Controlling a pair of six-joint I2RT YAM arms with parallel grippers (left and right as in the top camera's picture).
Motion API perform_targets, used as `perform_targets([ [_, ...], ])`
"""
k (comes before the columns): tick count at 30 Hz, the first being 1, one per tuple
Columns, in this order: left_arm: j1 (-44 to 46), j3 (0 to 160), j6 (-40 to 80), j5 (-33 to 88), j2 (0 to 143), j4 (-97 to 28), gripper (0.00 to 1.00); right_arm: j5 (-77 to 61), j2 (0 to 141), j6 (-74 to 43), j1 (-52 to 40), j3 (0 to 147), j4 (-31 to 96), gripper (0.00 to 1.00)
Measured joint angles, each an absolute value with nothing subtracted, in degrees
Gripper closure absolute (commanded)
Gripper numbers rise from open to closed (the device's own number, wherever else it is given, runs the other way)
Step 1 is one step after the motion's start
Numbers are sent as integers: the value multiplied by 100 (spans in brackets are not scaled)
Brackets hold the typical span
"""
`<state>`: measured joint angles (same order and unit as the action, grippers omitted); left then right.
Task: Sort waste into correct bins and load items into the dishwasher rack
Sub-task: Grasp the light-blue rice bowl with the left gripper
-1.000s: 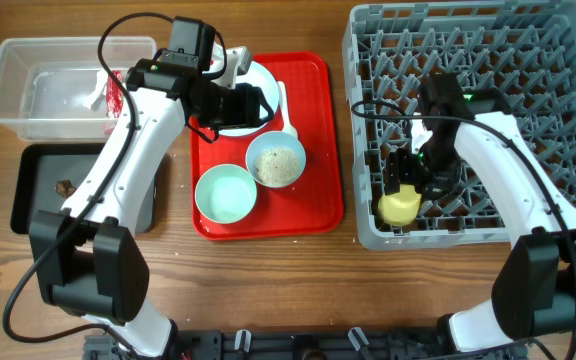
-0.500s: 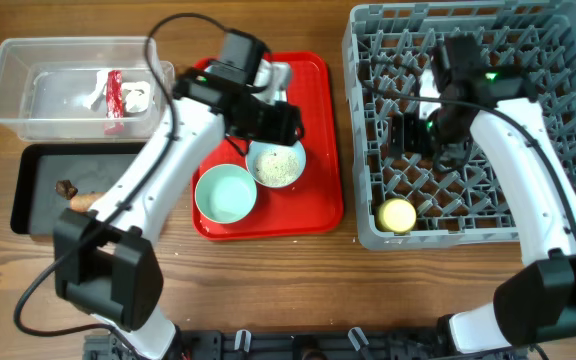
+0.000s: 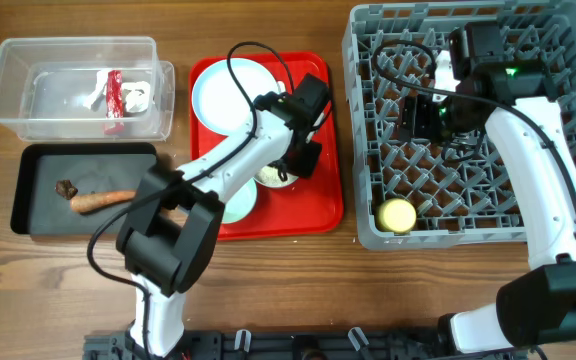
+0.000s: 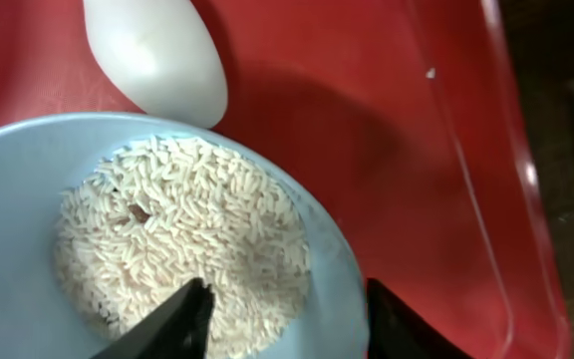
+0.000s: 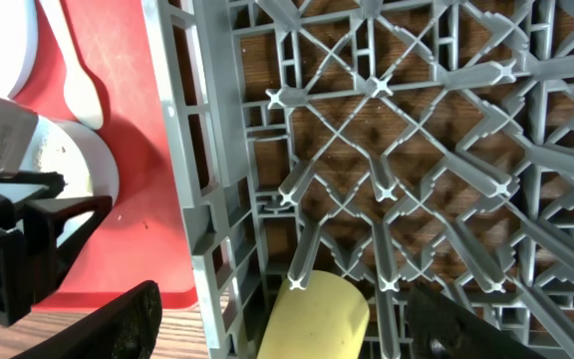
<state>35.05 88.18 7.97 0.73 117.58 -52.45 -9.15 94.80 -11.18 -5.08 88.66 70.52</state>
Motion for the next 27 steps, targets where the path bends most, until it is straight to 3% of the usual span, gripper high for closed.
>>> perform_targets([
  [3,3505,8818,834,43,11858,-5179,81,-913,9480,-1118,-510,8866,7041,20],
  [8,3509,8818,823,25,11917,-5140,96,-913,9480,-1118,-510,8866,7041,20],
  [15,3511,8886,821,-73,11915,-5221,96,-913,9480,-1118,-508,8866,6976,20],
  [27,2969,10903,891,47,11555,-7745,96,-910,9480,-1118,-508,8866,6978,20],
])
